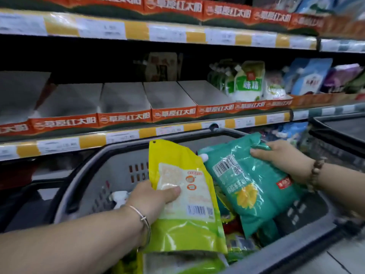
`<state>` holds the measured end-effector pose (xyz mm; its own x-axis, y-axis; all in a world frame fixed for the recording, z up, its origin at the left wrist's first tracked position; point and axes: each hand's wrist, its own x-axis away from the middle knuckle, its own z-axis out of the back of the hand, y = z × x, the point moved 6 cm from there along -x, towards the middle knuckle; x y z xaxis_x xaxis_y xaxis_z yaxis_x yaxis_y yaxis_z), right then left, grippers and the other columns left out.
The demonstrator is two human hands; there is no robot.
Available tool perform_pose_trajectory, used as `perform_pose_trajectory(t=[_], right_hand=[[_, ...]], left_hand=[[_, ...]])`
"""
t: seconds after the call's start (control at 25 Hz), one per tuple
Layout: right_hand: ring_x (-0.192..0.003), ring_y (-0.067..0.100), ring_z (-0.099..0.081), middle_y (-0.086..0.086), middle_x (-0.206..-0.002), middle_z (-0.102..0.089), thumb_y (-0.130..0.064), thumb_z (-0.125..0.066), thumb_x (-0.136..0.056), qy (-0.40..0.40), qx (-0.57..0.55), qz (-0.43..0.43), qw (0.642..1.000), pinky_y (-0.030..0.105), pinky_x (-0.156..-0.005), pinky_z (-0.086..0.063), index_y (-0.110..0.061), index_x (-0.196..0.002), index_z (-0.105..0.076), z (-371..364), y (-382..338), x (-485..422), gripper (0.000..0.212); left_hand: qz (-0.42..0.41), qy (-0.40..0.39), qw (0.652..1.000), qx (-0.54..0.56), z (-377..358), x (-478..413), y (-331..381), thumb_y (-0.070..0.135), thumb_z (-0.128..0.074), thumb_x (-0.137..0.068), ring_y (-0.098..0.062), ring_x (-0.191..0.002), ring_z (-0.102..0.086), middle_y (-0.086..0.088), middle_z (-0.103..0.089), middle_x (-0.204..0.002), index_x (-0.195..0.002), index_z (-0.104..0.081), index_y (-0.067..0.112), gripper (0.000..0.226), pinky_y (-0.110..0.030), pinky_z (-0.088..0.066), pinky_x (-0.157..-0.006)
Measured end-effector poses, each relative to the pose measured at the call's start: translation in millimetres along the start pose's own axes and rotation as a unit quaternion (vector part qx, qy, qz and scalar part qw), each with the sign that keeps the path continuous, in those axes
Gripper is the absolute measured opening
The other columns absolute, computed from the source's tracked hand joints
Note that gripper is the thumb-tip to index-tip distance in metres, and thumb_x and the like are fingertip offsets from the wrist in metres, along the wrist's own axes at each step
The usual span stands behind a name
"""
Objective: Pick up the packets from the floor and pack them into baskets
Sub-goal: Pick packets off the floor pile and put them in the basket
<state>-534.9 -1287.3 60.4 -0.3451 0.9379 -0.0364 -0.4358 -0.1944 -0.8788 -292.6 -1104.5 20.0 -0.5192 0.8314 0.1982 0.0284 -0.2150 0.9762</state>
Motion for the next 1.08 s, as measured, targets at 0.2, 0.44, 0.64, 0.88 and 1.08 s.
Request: perform_pose_trajectory(t=[0.2,0.44,0.64,0.88,1.08], right_hand=[[-0.057,0.013,-0.045,0.002,-0.062,-0.050,-0.055,-0.073,-0.070,-0.232,0.296,-0.075,0.924,0.025,-0.057,-0.036,-0.004,-0.062,-0.050,-33,57,1,0.056],[-0.080,0.014,-0.054,-0.004,-0.094,-0.060,-0.070,-0.058,-0.072,-0.169,0.602,0.039,0.779,0.027,-0.073,-0.047,-0.022,-0.087,-0.051,-27,-3,5,0.050],[-0.144,0.016,-0.007,0.003,-0.158,0.002,-0.087,-0.048,-0.053,-0.363,0.578,0.130,0.719,0.050,-0.116,-0.003,-0.026,-0.149,-0.016,-89,20,29,0.118],[-0.143,0.016,0.020,-0.003,-0.151,0.033,-0.080,-0.063,-0.056,-0.376,0.606,0.062,0.698,0.059,-0.110,0.014,-0.033,-0.140,0.031,-90,60,37,0.134],[-0.142,0.018,0.022,-0.003,-0.150,0.036,-0.072,-0.068,-0.059,-0.373,0.604,0.027,0.704,0.049,-0.115,0.002,-0.032,-0.141,0.030,-83,71,20,0.135]], left_hand=[[0.088,-0.030,0.994,-0.052,-26,4,-41,0.013,-0.073,-0.079,-0.008,-0.047,-0.063,0.006,-0.067,-0.056,-0.079,-0.071,0.010,0.004,-0.015,-0.049,-0.046],[-0.033,-0.242,0.761,-0.601,-22,9,7,0.053,-0.055,-0.086,0.007,-0.055,-0.054,0.021,-0.057,-0.056,-0.075,-0.062,0.042,0.017,-0.008,-0.037,-0.051],[-0.204,-0.222,0.664,-0.684,-64,10,16,0.084,-0.050,-0.060,-0.014,-0.131,-0.033,0.011,-0.031,-0.145,-0.132,-0.028,0.045,0.085,-0.032,-0.034,-0.106],[-0.278,-0.133,0.656,-0.689,-87,7,-37,0.082,-0.040,-0.067,-0.018,-0.142,0.010,-0.001,0.012,-0.156,-0.148,0.006,0.027,0.108,-0.063,-0.002,-0.111],[-0.165,-0.196,0.653,-0.713,-109,11,-58,0.080,-0.039,-0.075,-0.029,-0.139,0.030,-0.007,0.031,-0.152,-0.147,0.018,0.022,0.108,-0.062,0.020,-0.106]])
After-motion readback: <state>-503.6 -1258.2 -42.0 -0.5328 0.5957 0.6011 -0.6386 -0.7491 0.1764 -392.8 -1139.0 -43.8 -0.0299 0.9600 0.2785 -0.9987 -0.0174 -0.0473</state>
